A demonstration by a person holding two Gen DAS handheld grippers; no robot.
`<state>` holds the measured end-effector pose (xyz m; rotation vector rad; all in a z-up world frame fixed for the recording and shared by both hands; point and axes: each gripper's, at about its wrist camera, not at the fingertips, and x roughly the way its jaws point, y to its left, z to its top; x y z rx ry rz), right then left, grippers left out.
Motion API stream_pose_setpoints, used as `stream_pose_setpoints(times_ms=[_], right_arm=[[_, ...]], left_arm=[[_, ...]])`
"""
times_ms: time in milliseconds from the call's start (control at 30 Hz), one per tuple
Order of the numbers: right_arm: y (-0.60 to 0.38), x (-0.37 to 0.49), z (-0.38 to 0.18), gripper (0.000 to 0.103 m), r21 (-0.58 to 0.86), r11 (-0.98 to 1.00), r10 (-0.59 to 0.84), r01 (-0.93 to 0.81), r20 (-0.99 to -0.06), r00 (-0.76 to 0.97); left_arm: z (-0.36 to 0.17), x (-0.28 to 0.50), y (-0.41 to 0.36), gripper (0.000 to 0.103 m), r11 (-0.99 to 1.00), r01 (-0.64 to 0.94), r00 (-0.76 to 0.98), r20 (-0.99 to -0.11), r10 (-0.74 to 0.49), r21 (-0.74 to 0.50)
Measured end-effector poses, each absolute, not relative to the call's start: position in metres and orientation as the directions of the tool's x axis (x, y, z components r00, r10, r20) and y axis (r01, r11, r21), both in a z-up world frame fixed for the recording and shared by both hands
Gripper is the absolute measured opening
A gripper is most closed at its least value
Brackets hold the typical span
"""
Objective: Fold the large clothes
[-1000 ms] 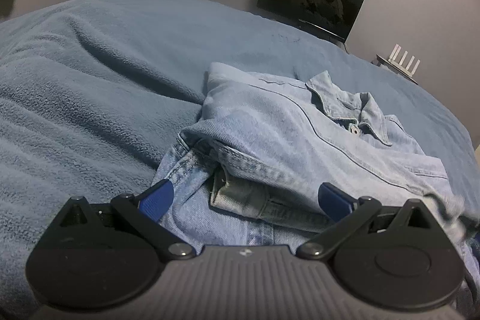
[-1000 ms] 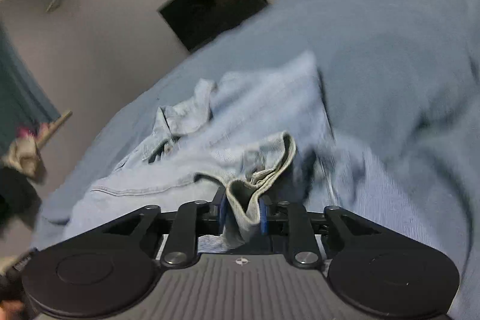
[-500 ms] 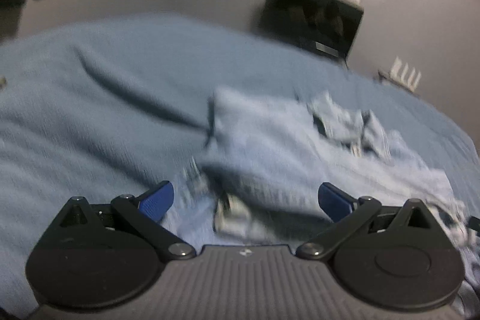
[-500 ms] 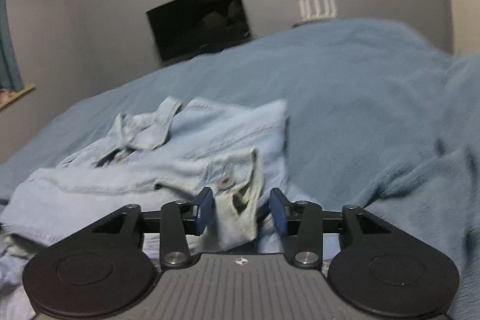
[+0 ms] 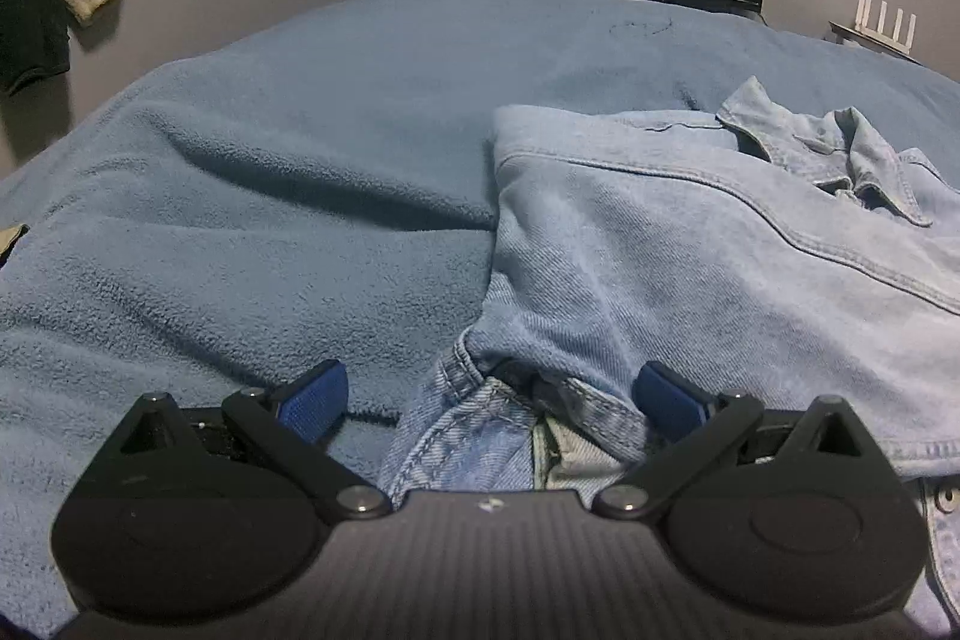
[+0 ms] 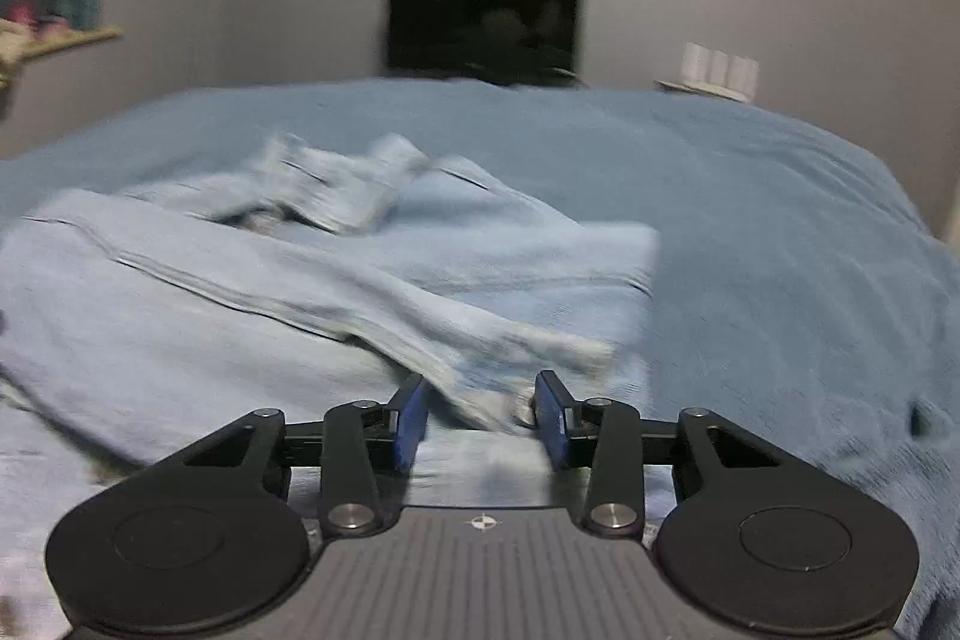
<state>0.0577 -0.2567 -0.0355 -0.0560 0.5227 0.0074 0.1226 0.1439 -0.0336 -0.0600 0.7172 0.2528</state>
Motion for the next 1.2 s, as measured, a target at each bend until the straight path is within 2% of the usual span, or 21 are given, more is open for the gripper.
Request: stream_pose_setpoints(times_ms=[67, 233, 367, 433, 533, 633, 700, 800, 900, 1000, 1067, 1200], right_arm=[[-0.267, 0.061, -0.039, 0.052, 0.014, 1.000, 0.019, -0.013, -0.508, 0.861], [-0.270, 0.057, -0.038, 0.055, 0.035, 0.999, 0.034, -0.019, -0.493, 0.870], [-0.284, 0.033, -0.026, 0.059, 0.106, 0.994, 0.063, -0.017, -0.455, 0.888], [-0.291, 0.021, -0.015, 0.068, 0.114, 0.993, 0.053, -0.001, -0.451, 0.891], [-0.309, 0.001, 0.006, 0.074, 0.142, 0.990, 0.055, 0.010, -0.453, 0.890], [-0.332, -0.022, 0.022, 0.080, 0.219, 0.976, 0.097, 0.006, -0.457, 0.884], [-0.346, -0.039, 0.027, 0.081, 0.259, 0.966, 0.115, 0.014, -0.475, 0.872], [-0.364, -0.066, 0.030, 0.081, 0.294, 0.956, 0.150, 0.014, -0.527, 0.837], [-0.379, -0.092, 0.028, 0.081, 0.326, 0.945, 0.184, 0.029, -0.599, 0.779], [-0.391, -0.119, 0.023, 0.080, 0.378, 0.924, 0.223, 0.053, -0.648, 0.728], [-0.395, -0.134, 0.024, 0.079, 0.423, 0.905, 0.274, 0.032, -0.642, 0.716], [-0.387, -0.156, 0.030, 0.075, 0.418, 0.908, 0.322, -0.022, -0.665, 0.674]], left_arm=[[-0.035, 0.123, 0.144, 0.103, 0.968, -0.250, 0.726, -0.655, 0.211, 0.035], [-0.033, 0.113, 0.149, 0.103, 0.969, -0.248, 0.755, -0.628, 0.188, -0.008], [-0.014, 0.079, 0.154, 0.103, 0.966, -0.251, 0.825, -0.536, 0.178, -0.066], [0.003, 0.057, 0.156, 0.103, 0.961, -0.255, 0.851, -0.498, 0.170, -0.108], [0.026, 0.029, 0.161, 0.103, 0.953, -0.221, 0.868, -0.487, 0.095, -0.207], [0.044, 0.011, 0.168, 0.103, 0.949, -0.182, 0.834, -0.551, 0.011, -0.257], [0.055, -0.005, 0.171, 0.103, 0.954, -0.185, 0.810, -0.586, 0.012, -0.236], [0.067, -0.022, 0.173, 0.103, 0.974, -0.146, 0.749, -0.663, -0.006, -0.175], [0.066, -0.042, 0.176, 0.103, 0.974, -0.092, 0.704, -0.705, -0.083, -0.206], [0.061, -0.060, 0.186, 0.103, 0.947, -0.090, 0.669, -0.723, -0.172, -0.309], [0.056, -0.070, 0.189, 0.102, 0.920, -0.085, 0.663, -0.711, -0.234, -0.383], [0.061, -0.085, 0.180, 0.092, 0.933, -0.022, 0.641, -0.721, -0.263, -0.360]])
